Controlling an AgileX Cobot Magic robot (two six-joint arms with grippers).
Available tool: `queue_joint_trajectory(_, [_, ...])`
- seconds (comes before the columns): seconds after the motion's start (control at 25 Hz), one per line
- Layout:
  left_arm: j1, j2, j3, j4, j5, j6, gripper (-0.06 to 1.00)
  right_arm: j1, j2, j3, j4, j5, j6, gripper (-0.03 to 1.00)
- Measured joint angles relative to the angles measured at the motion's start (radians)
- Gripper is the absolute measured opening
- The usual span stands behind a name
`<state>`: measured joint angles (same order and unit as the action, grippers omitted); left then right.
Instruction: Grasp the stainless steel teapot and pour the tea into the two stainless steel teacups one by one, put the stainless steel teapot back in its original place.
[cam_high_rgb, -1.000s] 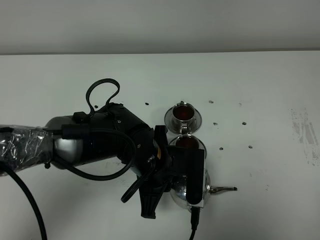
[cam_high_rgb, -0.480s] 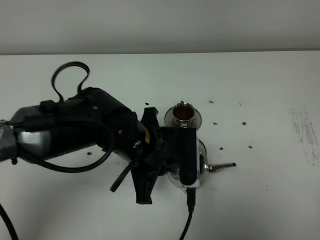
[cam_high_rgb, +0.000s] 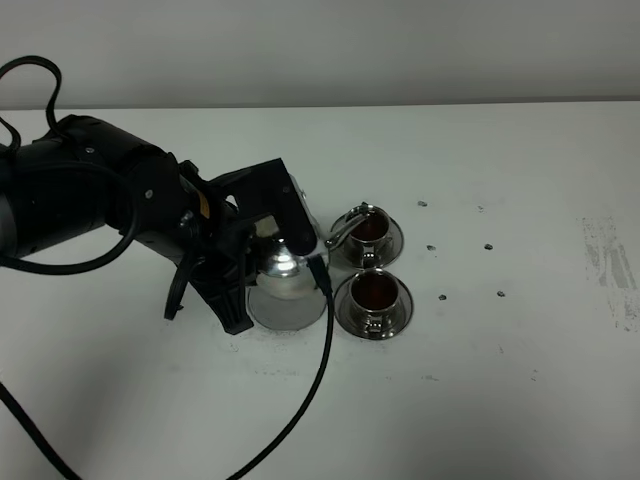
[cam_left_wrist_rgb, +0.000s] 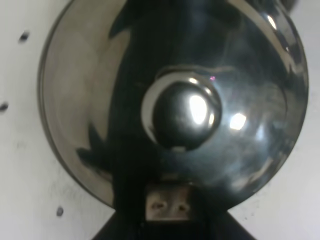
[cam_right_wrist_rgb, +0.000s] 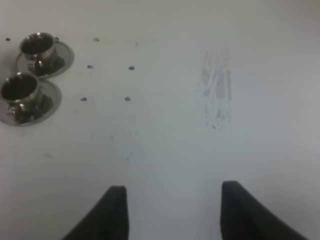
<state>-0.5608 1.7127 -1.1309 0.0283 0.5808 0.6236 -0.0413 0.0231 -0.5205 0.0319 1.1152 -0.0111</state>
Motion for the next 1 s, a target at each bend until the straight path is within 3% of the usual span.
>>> queue_joint_trajectory(0.2, [0.021,0.045,0.0,-0.021,-0.002,-0.048,0.2,0.0,0.0,0.0,0.0,0.0,0.0,0.44])
queue_joint_trajectory(0.52, [0.025,0.113,-0.002,-0.028,-0.04,-0.266,0.2,0.0,0.0,0.0,0.0,0.0,0.0,0.44])
queue_joint_trajectory(1.0, [0.027,0.152,-0.003,-0.028,-0.054,-0.292,0.2,0.0,0.0,0.0,0.0,0.0,0.0,0.44])
